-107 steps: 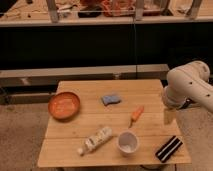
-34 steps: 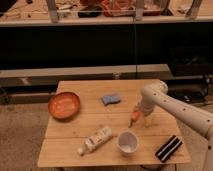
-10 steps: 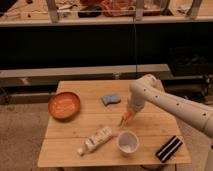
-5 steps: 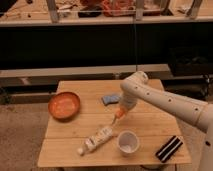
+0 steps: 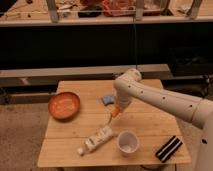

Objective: Place the pepper in the ceramic bowl

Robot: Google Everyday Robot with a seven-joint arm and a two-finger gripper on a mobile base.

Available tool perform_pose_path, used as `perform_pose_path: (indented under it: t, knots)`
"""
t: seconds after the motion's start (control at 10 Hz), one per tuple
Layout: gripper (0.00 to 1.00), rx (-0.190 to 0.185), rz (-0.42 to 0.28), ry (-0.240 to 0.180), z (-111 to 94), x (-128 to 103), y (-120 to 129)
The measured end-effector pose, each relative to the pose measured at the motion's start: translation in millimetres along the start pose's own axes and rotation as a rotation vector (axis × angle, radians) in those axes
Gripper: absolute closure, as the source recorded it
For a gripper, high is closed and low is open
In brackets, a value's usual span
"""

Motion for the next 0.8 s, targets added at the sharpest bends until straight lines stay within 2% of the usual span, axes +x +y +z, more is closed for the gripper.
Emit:
perform_pose_path:
  t: [0.2, 0.5, 0.8]
  knots:
    - [0.97, 0.001, -0.043, 0.013, -4.6, -14.6, -17.5]
    - [0.97, 0.0, -0.071, 0.03, -5.1, -25.0, -25.8]
    - [0.97, 0.006, -0.121, 0.034, -2.6, -56.3, -54.2]
